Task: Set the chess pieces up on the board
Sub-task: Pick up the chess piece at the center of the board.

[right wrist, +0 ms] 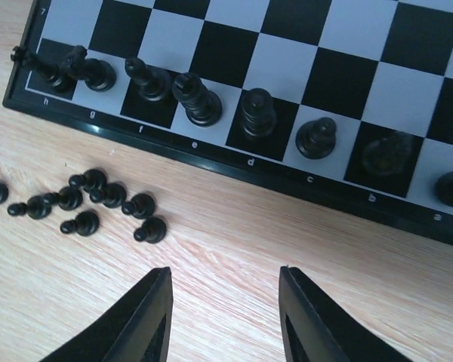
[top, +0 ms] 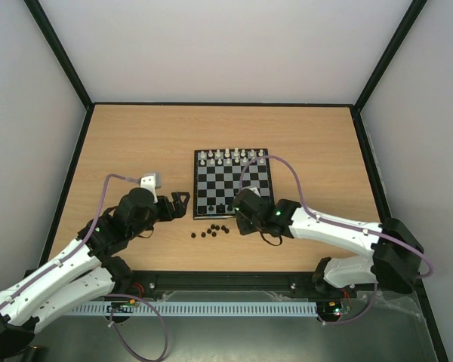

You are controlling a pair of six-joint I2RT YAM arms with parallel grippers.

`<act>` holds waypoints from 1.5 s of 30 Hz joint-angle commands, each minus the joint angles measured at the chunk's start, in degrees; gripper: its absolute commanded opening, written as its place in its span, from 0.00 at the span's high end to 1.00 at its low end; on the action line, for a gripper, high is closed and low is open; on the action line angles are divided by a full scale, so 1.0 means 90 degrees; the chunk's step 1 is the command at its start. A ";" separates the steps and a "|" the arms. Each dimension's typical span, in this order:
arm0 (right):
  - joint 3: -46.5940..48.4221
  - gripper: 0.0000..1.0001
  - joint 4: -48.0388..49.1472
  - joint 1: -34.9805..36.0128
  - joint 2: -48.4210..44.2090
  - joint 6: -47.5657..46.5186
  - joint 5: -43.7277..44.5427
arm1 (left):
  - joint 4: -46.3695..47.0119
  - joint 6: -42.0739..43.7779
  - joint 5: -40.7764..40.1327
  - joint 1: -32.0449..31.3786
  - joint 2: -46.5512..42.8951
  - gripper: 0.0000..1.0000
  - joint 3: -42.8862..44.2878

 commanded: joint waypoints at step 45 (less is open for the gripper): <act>0.1307 0.84 0.0030 0.0946 0.2734 0.0266 0.0320 | -0.0362 -0.0240 -0.0031 -0.0035 0.0037 0.00 -0.0260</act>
